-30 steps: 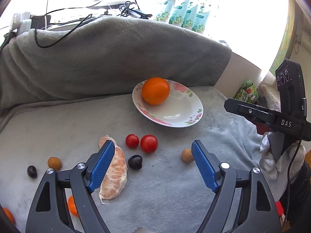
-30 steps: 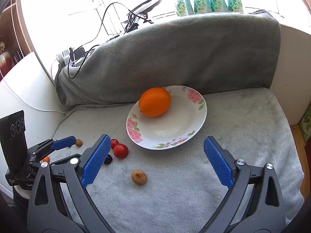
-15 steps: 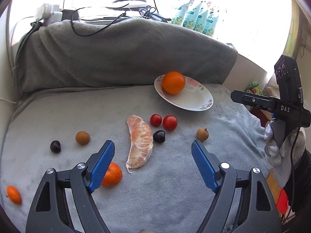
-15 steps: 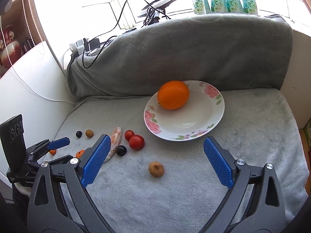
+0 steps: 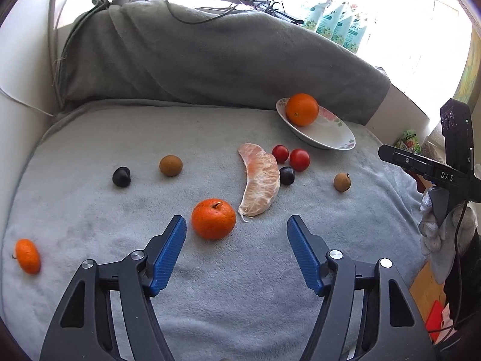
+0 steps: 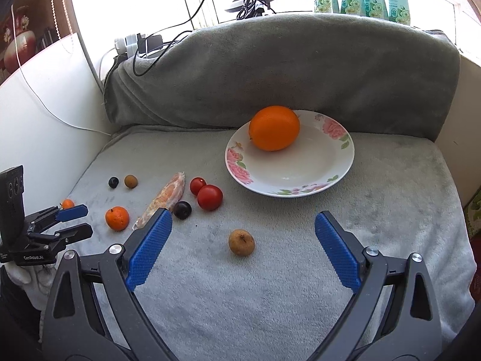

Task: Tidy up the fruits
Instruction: 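Move the right tool back toward the brown pear-like fruit, then grasp the brown pear-like fruit with the right gripper while the left gripper grasps the mandarin, then place the brown fruit on the plate with the right gripper while the left places the mandarin, then move the right tool back toward the peeled pomelo segment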

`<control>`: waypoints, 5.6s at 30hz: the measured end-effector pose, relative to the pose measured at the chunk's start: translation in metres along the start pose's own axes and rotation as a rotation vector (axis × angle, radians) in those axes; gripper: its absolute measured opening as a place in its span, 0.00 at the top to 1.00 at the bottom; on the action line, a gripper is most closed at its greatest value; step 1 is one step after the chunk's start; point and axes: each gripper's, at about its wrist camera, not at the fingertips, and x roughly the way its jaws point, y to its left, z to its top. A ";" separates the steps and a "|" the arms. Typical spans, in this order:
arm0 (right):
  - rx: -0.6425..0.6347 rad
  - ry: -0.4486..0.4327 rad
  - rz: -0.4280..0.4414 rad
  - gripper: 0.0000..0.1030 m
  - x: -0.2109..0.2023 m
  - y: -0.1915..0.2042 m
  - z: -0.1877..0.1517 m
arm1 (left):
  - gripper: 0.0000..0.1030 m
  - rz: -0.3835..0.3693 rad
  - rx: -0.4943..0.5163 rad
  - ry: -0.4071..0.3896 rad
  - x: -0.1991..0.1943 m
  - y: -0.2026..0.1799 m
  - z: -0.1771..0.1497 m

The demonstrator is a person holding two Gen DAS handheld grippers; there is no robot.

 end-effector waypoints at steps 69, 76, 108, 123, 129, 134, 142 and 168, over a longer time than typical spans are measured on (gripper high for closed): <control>-0.092 0.096 -0.043 0.73 0.038 0.000 -0.007 | 0.62 -0.073 -0.070 -0.006 0.027 0.006 0.023; -0.073 0.071 -0.062 0.73 0.032 -0.014 0.005 | 0.62 -0.108 -0.030 -0.021 0.035 -0.012 0.037; -0.026 0.069 -0.124 0.73 0.067 -0.079 0.052 | 0.62 -0.201 0.121 0.020 0.117 -0.103 0.099; -0.022 0.068 -0.141 0.73 0.080 -0.083 0.056 | 0.62 -0.194 0.153 0.035 0.131 -0.113 0.105; -0.018 0.044 -0.148 0.40 0.078 -0.085 0.057 | 0.49 -0.184 0.158 0.019 0.130 -0.115 0.107; -0.001 0.025 -0.162 0.27 0.072 -0.089 0.062 | 0.33 -0.179 0.173 0.013 0.127 -0.118 0.108; 0.007 0.012 -0.182 0.12 0.063 -0.086 0.063 | 0.26 -0.168 0.188 0.031 0.130 -0.122 0.104; 0.011 0.004 -0.122 0.10 0.038 -0.053 0.060 | 0.26 -0.163 0.170 -0.024 0.094 -0.106 0.097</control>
